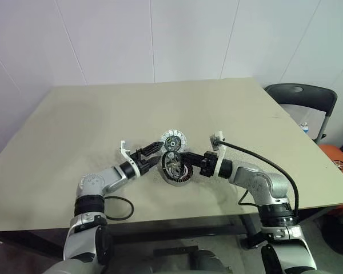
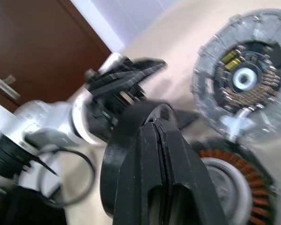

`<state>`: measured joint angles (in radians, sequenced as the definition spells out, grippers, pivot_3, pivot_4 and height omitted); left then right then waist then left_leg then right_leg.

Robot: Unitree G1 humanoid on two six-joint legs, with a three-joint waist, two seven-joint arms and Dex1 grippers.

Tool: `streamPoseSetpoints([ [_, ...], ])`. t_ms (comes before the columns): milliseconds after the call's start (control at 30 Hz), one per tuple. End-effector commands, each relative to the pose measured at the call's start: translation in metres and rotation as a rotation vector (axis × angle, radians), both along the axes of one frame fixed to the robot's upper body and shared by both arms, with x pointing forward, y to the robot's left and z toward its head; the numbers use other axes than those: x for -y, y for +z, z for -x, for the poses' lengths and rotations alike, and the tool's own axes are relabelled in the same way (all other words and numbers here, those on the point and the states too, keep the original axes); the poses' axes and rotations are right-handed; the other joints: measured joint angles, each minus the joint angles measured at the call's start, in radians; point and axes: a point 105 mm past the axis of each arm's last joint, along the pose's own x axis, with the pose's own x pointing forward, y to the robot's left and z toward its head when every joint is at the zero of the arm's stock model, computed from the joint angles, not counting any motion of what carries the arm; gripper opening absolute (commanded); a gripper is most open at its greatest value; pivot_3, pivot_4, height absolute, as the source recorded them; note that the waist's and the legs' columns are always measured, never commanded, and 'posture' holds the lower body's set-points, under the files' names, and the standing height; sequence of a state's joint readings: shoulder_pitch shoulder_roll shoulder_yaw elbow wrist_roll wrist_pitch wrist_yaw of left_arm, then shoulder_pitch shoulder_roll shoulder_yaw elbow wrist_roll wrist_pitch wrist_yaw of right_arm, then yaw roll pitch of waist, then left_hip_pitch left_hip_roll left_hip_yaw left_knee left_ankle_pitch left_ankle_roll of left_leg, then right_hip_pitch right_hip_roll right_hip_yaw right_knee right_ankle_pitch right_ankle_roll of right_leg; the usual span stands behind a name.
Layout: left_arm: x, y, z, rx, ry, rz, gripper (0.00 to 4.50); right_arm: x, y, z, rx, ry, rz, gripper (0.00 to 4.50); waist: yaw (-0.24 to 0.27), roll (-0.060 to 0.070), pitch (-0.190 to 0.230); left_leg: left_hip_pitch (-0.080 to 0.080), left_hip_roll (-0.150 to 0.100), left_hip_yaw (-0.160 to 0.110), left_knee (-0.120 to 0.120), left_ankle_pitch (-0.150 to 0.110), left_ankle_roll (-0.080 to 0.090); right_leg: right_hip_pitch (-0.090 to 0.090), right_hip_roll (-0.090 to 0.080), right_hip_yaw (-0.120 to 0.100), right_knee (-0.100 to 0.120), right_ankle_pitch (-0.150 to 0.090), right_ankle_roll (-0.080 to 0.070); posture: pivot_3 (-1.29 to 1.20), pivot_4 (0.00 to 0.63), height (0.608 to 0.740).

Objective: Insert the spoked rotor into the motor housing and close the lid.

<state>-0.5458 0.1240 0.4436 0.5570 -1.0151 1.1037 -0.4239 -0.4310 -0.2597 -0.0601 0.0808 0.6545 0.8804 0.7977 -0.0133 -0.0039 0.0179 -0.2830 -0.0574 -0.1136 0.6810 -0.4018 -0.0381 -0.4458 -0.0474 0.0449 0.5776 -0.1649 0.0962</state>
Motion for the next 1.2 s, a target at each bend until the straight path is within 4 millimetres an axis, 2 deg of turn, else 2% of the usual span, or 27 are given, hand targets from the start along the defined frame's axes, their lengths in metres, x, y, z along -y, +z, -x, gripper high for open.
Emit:
streamPoseSetpoints([
  [33,0.010,0.042,0.008,0.170,-0.085,0.112,4.47,-0.004,0.015,-0.001,0.045,0.006,-0.033,0.00,0.000,0.000,0.000,0.000,0.000,0.000,0.000,0.000,0.000,0.000,0.000,0.000,0.000,0.000,0.000,0.00,0.000,0.740],
  [100,0.014,0.064,0.017,0.252,-0.138,0.184,4.47,-0.004,0.013,0.000,0.040,0.005,-0.026,0.00,-0.001,0.000,0.000,-0.001,0.000,0.000,0.000,0.000,0.000,0.000,0.000,0.000,0.000,0.000,0.000,0.00,0.000,0.740],
  [167,0.016,0.068,0.020,0.268,-0.158,0.185,4.47,-0.005,0.012,0.000,0.038,0.005,-0.023,0.00,-0.001,0.000,0.000,-0.001,0.000,0.000,0.000,0.000,0.000,0.000,0.000,0.000,0.000,0.000,0.000,0.00,0.000,0.740],
  [367,0.020,0.062,0.020,0.251,-0.159,0.161,4.47,-0.004,0.011,-0.001,0.033,0.001,-0.025,0.00,-0.001,0.000,0.000,0.000,0.000,0.000,0.001,0.000,0.000,0.000,0.000,0.000,0.001,0.000,0.000,0.00,0.000,0.740],
  [667,0.014,0.053,0.015,0.228,-0.119,0.133,4.47,-0.005,0.012,0.001,0.011,0.012,-0.061,0.00,0.000,0.000,0.000,0.000,0.000,0.000,0.001,0.000,0.000,0.000,0.000,0.000,0.000,0.000,0.000,0.00,0.000,0.740],
  [933,0.010,0.049,0.010,0.234,-0.084,0.107,4.47,-0.023,0.010,0.004,-0.019,0.029,-0.102,0.00,-0.001,0.000,0.000,0.000,0.000,0.000,0.001,0.000,0.000,0.000,0.000,0.000,0.000,0.000,0.000,0.00,0.000,0.740],
  [1200,0.000,0.042,0.002,0.219,-0.022,0.077,4.47,-0.030,0.004,0.004,-0.045,0.013,-0.098,0.00,-0.001,0.000,0.000,0.000,0.000,0.000,0.001,0.000,0.000,0.000,0.000,0.000,0.000,0.000,0.000,0.00,0.000,0.740],
])
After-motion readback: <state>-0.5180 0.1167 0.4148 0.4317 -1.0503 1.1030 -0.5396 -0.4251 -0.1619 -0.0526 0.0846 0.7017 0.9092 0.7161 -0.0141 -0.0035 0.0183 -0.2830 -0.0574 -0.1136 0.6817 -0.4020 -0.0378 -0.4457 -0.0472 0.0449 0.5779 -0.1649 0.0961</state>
